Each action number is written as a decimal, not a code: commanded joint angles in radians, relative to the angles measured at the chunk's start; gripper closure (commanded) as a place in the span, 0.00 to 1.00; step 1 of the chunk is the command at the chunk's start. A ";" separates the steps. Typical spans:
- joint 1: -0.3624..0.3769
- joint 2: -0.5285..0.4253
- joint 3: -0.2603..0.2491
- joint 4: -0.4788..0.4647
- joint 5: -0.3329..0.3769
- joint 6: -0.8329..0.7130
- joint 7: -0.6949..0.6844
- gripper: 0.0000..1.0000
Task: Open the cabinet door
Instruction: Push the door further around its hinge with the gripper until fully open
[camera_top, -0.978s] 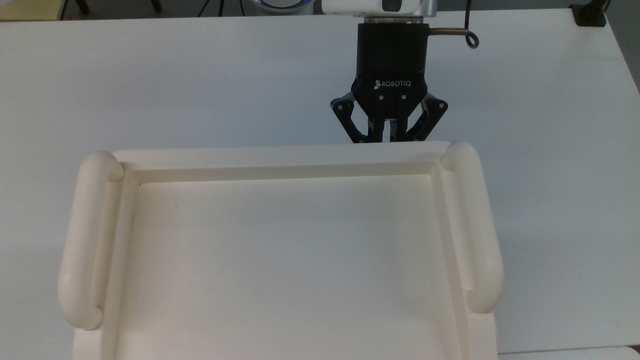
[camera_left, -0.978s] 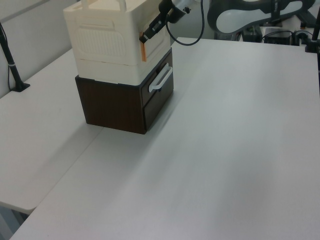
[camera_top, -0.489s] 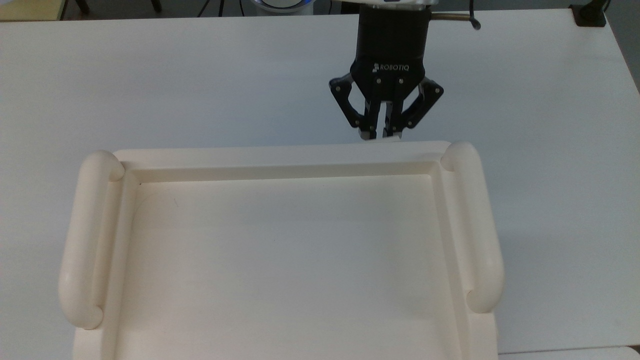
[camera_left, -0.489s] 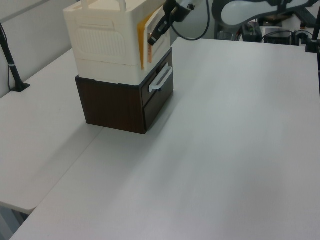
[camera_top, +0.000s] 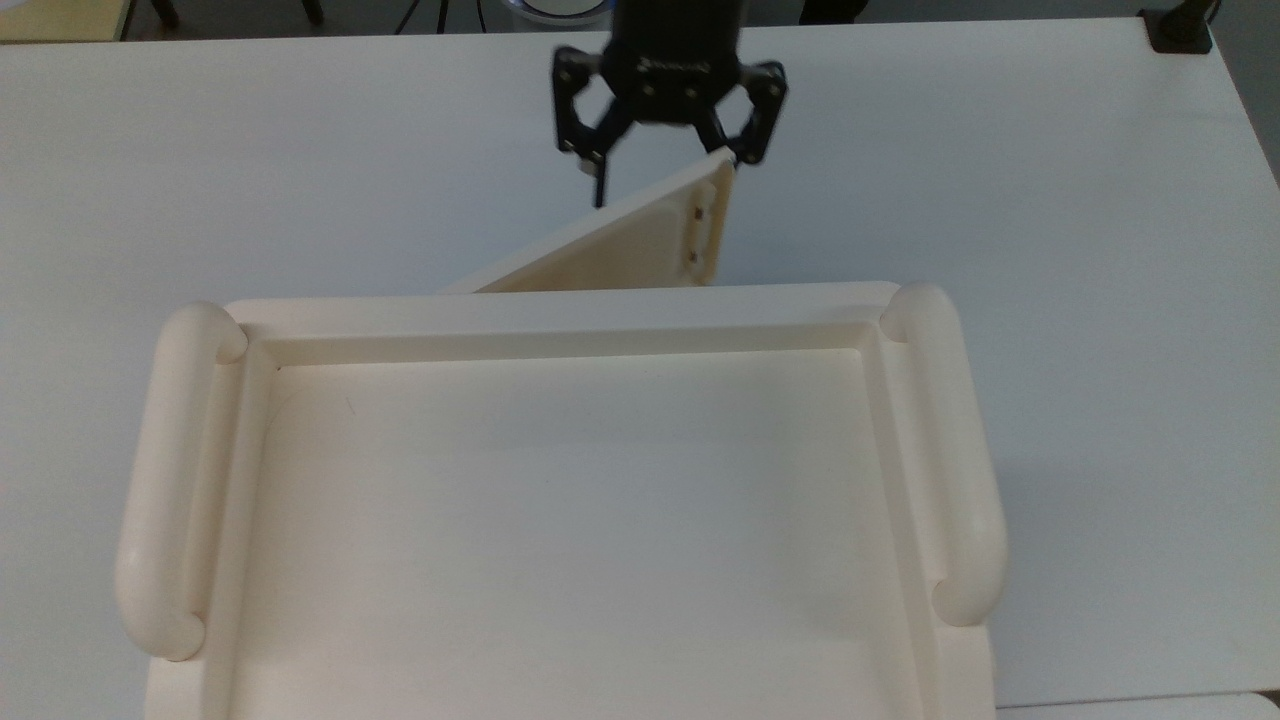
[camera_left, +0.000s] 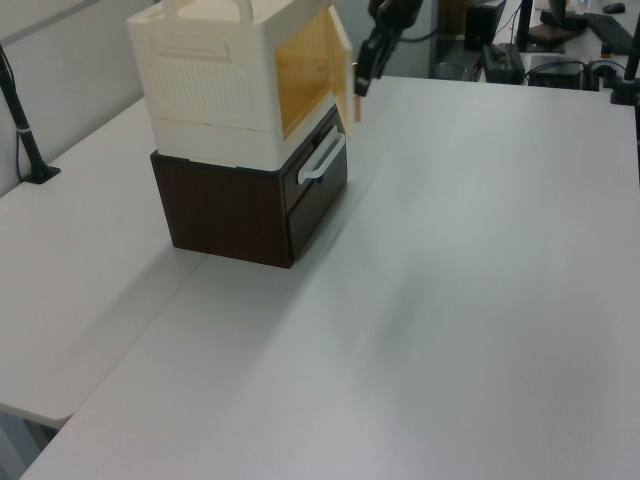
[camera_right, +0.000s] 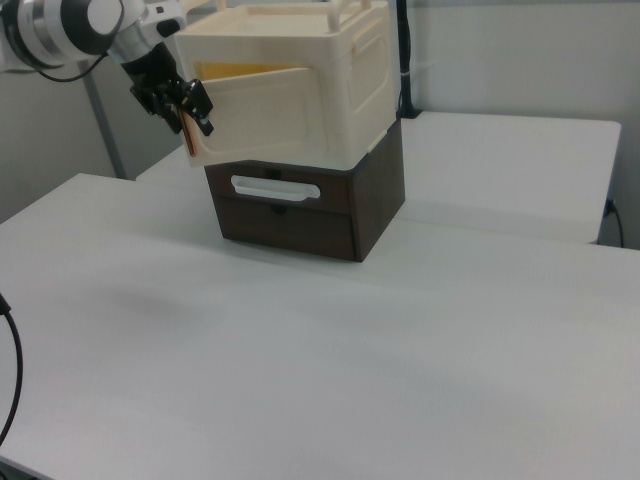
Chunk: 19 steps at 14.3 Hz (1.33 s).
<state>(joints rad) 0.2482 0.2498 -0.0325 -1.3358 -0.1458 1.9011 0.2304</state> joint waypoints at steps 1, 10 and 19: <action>-0.043 -0.111 -0.023 -0.046 0.035 -0.123 -0.100 0.09; -0.047 -0.165 -0.014 -0.017 0.087 -0.126 -0.143 0.01; 0.028 -0.120 -0.007 -0.028 0.158 0.136 -0.148 0.01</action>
<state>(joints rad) 0.2517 0.1111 -0.0335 -1.3414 -0.0080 1.9655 0.1072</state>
